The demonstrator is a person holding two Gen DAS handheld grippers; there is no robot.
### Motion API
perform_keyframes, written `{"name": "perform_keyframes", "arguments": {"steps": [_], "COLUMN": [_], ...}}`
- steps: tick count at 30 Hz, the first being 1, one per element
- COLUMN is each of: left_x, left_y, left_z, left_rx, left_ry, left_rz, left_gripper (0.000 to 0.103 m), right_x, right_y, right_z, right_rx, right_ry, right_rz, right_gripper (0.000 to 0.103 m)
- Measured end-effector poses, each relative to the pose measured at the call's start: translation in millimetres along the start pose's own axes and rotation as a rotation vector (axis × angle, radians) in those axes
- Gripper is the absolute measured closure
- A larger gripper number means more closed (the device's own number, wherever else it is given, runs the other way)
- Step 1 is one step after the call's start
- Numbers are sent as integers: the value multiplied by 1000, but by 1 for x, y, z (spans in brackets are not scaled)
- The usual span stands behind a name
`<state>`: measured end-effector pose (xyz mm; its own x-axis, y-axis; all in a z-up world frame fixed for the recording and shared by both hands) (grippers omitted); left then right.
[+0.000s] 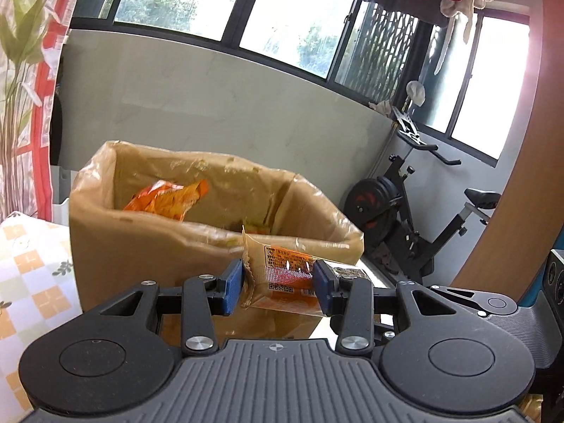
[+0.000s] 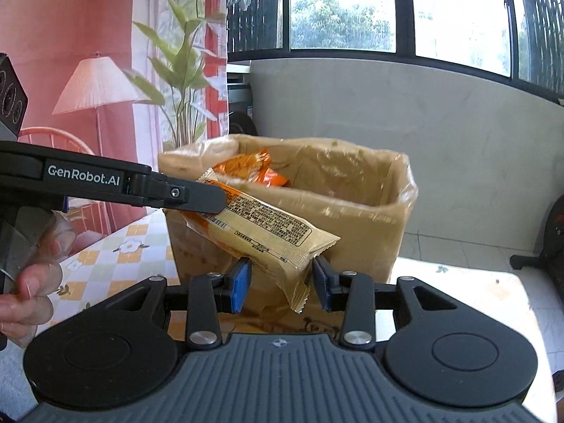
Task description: Organize snacks
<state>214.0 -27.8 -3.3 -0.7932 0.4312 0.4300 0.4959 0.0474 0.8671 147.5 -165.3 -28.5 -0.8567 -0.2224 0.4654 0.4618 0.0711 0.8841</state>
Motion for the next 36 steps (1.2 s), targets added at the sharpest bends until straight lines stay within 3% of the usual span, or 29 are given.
{"name": "perform_keyframes", "arguments": {"steps": [13,25,28,30,36], "left_x": [-59,-95,-90,-82,-57], "left_y": [52,61,63,65,72], "left_z": [11,6,2,1,-2], "left_rx": [19,-51,-98,-122,-164], "left_ry": [-28,74,96,105,173], "left_rz": [39,73,66,47,2], "left_gripper": [58,56,43,33,20], "right_x": [-44,-102,-101,-96,-70], "right_y": [50,64,67,67,70], "right_z": [-46,-73,-75,-77,-76], "right_rx": [34,8,-15,-38,-38], "right_ry": [-14,-22,-43,-45,-87], "right_rz": [8,86,80,73,38], "right_gripper": [62,60,56,45,24]}}
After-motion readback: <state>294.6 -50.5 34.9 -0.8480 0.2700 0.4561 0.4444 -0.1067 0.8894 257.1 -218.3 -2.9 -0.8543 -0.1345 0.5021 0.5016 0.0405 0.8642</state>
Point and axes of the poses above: each gripper's, at about its wrist camera, not at the fingertips, and x roughly against the way its jaws point, z to its left, y to its top, the point moved 1 cm from there along -x, roughly the way its jaws point, and after that the axes turned 6 degrees about y, right-handed, at the moved point
